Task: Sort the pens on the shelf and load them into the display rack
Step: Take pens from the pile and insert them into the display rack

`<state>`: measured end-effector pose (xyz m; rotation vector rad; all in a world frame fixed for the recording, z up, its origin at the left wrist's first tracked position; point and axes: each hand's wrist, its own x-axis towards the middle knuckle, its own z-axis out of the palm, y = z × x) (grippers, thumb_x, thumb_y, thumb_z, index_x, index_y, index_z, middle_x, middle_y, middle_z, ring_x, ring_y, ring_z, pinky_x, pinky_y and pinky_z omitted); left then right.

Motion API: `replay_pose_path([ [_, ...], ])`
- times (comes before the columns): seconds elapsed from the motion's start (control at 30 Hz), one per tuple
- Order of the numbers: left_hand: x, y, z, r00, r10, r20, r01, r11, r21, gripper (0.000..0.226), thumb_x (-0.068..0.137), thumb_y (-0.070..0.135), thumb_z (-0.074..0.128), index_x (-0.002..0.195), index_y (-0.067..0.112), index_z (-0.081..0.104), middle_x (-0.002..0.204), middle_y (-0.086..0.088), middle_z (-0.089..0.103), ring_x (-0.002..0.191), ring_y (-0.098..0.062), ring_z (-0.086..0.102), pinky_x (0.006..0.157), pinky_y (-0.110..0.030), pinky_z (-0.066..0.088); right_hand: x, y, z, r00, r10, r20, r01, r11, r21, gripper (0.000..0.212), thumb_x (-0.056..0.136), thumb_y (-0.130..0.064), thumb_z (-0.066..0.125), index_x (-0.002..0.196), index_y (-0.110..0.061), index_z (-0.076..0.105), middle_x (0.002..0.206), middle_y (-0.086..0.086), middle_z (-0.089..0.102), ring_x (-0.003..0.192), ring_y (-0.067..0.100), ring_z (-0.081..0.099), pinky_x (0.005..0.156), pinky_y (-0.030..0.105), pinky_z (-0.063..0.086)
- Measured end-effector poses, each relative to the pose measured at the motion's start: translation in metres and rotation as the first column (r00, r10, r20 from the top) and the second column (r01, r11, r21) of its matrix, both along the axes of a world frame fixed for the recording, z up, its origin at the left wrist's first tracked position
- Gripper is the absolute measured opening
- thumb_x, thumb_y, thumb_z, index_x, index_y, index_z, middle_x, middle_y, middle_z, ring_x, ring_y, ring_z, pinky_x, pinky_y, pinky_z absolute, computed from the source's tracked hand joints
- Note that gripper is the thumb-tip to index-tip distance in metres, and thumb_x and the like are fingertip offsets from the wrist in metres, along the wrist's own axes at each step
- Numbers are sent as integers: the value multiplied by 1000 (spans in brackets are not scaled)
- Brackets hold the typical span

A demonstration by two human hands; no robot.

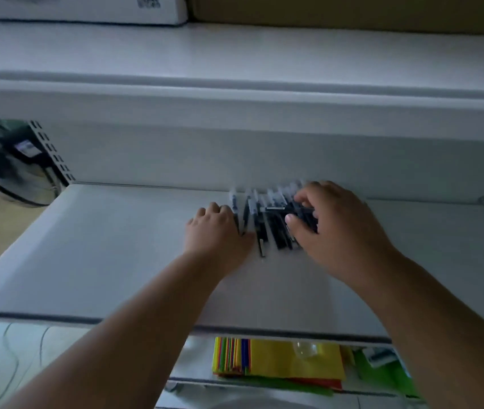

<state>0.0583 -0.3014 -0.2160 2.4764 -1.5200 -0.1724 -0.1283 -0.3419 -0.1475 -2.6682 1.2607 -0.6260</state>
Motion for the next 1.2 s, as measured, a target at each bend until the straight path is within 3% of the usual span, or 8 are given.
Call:
replay_pose_path([
  [0.17, 7, -15, 7, 999, -42, 34, 40, 997, 65, 26, 86, 37, 54, 96, 14, 52, 103, -12, 62, 98, -33, 58, 72, -32, 41, 3, -4, -3, 998, -54, 18, 54, 999, 4, 26, 90, -35, 63, 107, -16, 59, 103, 4, 61, 89, 25, 59, 75, 35, 48],
  [0.3, 11, -17, 14, 992, -93, 81, 82, 988, 132, 18, 90, 33, 49, 83, 17, 52, 70, -1, 46, 71, -25, 50, 57, -27, 36, 6, -7, -7, 996, -76, 40, 76, 997, 9, 24, 89, -34, 64, 104, -16, 58, 99, 3, 62, 84, 24, 58, 76, 37, 50],
  [0.57, 18, 19, 12, 970, -53, -238, 23, 992, -125, 25, 95, 27, 45, 75, 13, 47, 70, -3, 52, 60, -20, 47, 49, -30, 31, 17, -25, -12, 990, -114, -81, 121, 988, 93, 26, 94, -30, 52, 117, -19, 57, 91, 2, 68, 86, 24, 62, 68, 28, 44],
  [0.7, 11, 42, 3, 776, -73, -627, -112, 961, -251, 22, 93, 24, 52, 73, 13, 52, 59, -2, 52, 55, -23, 44, 54, -35, 35, 27, -39, -26, 962, -134, -237, 177, 969, 173, 28, 91, -23, 49, 117, -15, 58, 107, 10, 67, 100, 32, 62, 81, 34, 51],
  [0.8, 6, 52, 1, 564, -106, -819, -209, 941, -266, 20, 98, 15, 49, 84, 24, 61, 51, 7, 52, 51, -16, 45, 52, -31, 36, 31, -42, -33, 950, -178, -258, 230, 955, 188, 20, 89, -20, 50, 107, -17, 60, 100, 8, 68, 92, 30, 62, 73, 30, 47],
  [0.9, 3, 59, 3, 509, -129, -851, -202, 943, -263, 25, 101, 7, 42, 104, 23, 60, 53, 5, 53, 46, -11, 44, 46, -24, 35, 32, -38, -37, 956, -196, -219, 234, 958, 166, 17, 88, -18, 52, 102, -15, 60, 94, 6, 68, 85, 29, 61, 70, 29, 47],
  [1.07, -2, 64, 6, 463, -115, -879, -213, 948, -237, 28, 97, -2, 41, 97, 17, 62, 66, 0, 58, 50, -14, 46, 52, -29, 36, 20, -23, -39, 982, -189, -28, 191, 970, 153, 9, 89, -20, 54, 97, -18, 59, 76, -2, 64, 69, 20, 57, 53, 22, 38],
  [1.2, -9, 67, 12, 308, -113, -944, -284, 937, -205, 22, 96, -1, 44, 94, 12, 63, 58, 2, 44, 46, -12, 34, 44, -23, 26, 8, -8, -40, 976, -163, 142, 135, 974, 183, 5, 90, -26, 59, 92, -23, 56, 74, -7, 61, 67, 13, 57, 62, 27, 48],
])
